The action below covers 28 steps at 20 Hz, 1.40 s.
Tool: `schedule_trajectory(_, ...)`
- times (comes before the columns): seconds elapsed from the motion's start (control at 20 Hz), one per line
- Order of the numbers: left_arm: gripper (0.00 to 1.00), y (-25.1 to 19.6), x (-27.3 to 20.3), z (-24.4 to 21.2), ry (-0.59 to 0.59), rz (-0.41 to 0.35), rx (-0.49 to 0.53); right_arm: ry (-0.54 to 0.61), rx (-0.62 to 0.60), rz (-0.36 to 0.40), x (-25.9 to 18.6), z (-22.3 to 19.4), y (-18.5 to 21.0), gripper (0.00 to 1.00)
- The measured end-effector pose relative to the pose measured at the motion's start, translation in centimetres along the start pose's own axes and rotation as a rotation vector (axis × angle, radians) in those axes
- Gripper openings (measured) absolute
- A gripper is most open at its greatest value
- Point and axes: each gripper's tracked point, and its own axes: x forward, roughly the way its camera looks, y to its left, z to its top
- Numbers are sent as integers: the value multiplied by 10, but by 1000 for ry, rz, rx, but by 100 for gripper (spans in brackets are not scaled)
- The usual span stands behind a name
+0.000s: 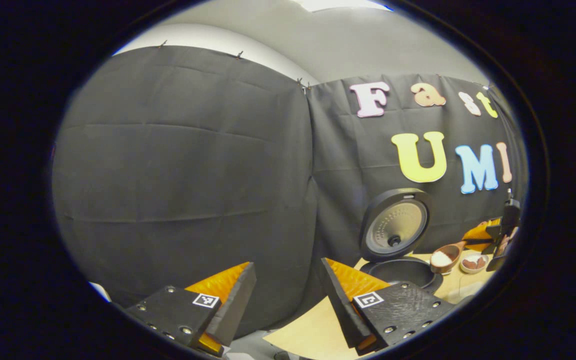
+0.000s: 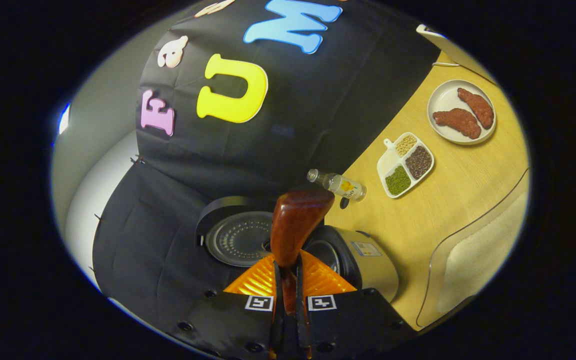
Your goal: Close the left gripper, press the button to open the rice cooker; take a wooden spoon from the chopstick holder with the right hand, scoop a spoonful of rice and pour it into the rice cooker, then put the wooden spoon back into the chopstick holder.
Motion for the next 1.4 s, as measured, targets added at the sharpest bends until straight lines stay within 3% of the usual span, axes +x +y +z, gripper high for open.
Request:
schedule_trajectory(0.1, 80, 7, 1, -3, 7, 13, -3, 17, -60, -11, 17, -13, 3, 7)
schedule_trajectory(0.15, 80, 10, 0, -5, 10, 19, -6, 26, -99, -20, 26, -19, 3, 11)
schedule_trajectory(0.45, 80, 20, 0, -16, 26, 42, -8, 72, -342, -80, 58, -50, 5, 11)
schedule_trajectory(0.5, 80, 20, -1, -15, 26, 43, -9, 80, -379, -87, 60, -55, 4, 7)
schedule_trajectory(0.55, 80, 20, -1, -15, 25, 44, -9, 88, -415, -96, 63, -57, 3, 11)
schedule_trajectory(1.0, 80, 27, 0, -22, 33, 56, -21, 143, -770, -192, 75, -69, -12, 11)
schedule_trajectory(1.4, 80, 25, 4, -27, 37, 50, -17, 149, -1162, -207, 81, -77, 0, 11)
